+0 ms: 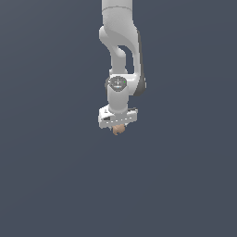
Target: Pick up the object and move it to a goal position.
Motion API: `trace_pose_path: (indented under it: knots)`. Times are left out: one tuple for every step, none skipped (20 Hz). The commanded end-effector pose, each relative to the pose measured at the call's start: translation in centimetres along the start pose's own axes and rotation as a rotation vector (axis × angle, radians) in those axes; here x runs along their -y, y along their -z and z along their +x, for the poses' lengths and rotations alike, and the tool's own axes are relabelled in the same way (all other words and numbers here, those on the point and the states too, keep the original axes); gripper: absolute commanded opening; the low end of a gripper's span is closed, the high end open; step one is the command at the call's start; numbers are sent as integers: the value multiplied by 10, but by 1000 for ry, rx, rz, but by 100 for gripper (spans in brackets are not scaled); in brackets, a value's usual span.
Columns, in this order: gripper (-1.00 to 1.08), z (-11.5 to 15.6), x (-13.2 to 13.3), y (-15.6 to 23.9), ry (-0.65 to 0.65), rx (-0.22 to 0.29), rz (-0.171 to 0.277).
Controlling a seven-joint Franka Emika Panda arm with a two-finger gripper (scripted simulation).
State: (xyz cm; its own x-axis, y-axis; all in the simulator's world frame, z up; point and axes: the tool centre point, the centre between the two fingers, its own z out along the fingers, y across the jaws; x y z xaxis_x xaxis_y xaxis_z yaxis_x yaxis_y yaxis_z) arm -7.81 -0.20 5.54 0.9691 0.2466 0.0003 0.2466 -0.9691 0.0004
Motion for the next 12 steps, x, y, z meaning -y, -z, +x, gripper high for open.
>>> trace_pose_path:
  knots:
    - [-100, 12, 4, 8, 0, -1, 0]
    - [-100, 17, 6, 11, 0, -1, 0]
    - [-100, 23, 7, 15, 0, -1, 0]
    - [-100, 29, 9, 19, 0, -1, 0]
    - [-100, 35, 11, 23, 0, -1, 0]
    - [-100, 42, 13, 28, 0, -1, 0]
    - [-100, 49, 15, 32, 0, -1, 0]
    - [-100, 56, 18, 37, 0, -1, 0]
    - [-100, 63, 20, 41, 0, -1, 0]
    - [-100, 71, 22, 46, 0, -1, 0]
    - [-100, 78, 24, 50, 0, 0, 0]
    - [-100, 85, 26, 54, 0, 0, 0]
